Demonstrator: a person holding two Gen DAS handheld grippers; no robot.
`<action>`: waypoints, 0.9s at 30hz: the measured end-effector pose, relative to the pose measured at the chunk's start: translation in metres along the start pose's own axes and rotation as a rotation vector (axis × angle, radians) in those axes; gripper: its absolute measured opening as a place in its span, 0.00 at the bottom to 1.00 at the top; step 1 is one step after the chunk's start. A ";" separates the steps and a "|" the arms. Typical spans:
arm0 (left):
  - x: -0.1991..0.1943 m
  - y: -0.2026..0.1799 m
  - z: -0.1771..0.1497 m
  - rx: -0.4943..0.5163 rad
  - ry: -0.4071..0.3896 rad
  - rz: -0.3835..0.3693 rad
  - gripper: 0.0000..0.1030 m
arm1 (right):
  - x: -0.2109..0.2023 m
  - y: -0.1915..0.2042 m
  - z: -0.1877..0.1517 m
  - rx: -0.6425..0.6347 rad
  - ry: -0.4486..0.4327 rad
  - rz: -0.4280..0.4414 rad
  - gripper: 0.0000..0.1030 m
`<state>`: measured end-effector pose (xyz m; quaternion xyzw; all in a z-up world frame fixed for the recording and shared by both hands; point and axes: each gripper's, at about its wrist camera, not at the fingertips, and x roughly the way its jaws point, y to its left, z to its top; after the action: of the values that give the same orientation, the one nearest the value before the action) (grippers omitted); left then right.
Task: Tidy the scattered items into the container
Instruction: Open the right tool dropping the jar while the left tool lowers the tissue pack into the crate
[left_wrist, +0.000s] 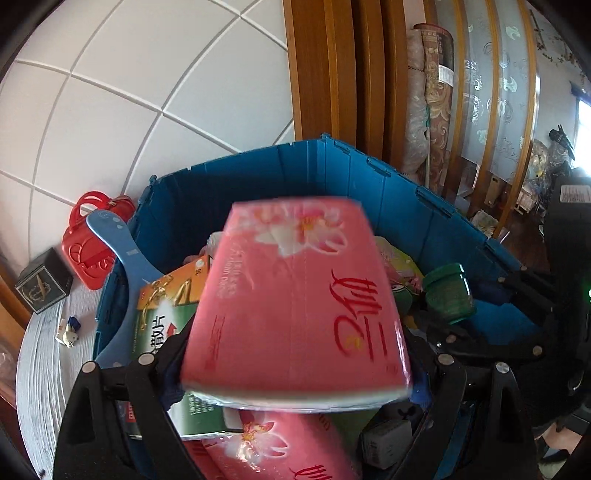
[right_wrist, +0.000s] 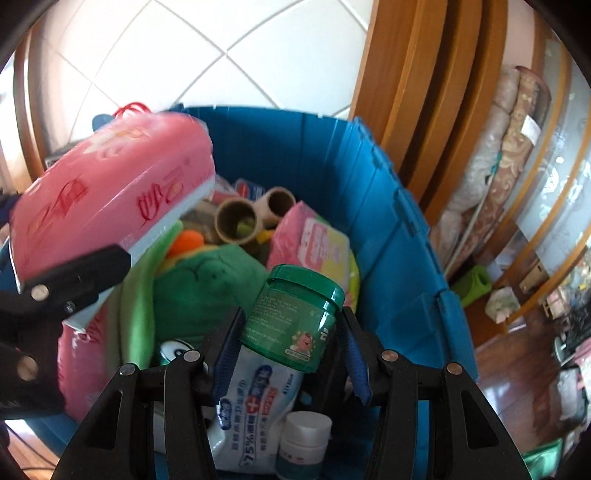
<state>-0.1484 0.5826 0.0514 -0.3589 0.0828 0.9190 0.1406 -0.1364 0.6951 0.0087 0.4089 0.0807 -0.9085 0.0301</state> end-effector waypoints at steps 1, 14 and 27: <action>0.000 0.000 0.001 -0.005 -0.001 -0.001 0.89 | 0.000 0.000 -0.001 -0.005 0.007 0.005 0.49; -0.009 0.001 -0.003 -0.003 -0.039 0.012 0.89 | -0.002 -0.004 -0.004 -0.017 -0.001 0.000 0.75; -0.036 0.003 -0.006 -0.009 -0.141 0.050 0.94 | -0.025 -0.013 -0.022 0.021 -0.048 0.017 0.95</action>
<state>-0.1204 0.5715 0.0713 -0.2917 0.0776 0.9456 0.1215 -0.1057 0.7116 0.0146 0.3878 0.0671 -0.9186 0.0355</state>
